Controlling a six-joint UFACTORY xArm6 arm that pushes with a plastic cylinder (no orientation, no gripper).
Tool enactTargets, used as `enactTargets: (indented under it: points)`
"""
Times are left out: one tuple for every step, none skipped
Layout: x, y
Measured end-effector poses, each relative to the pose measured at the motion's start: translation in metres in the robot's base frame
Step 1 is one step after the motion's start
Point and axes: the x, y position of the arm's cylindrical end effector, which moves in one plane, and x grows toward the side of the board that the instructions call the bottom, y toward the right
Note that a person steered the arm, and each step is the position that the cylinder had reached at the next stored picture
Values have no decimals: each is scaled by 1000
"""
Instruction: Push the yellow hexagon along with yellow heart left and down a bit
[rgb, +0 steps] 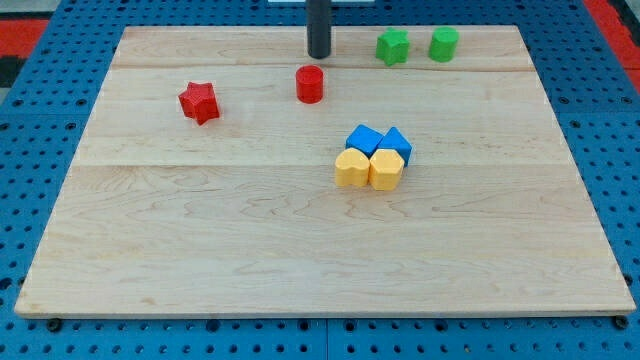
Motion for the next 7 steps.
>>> enactTargets:
  points:
    - [42,64]
    - [77,123]
    - [135,146]
    - [190,115]
    - [207,83]
    - [190,68]
    - [161,68]
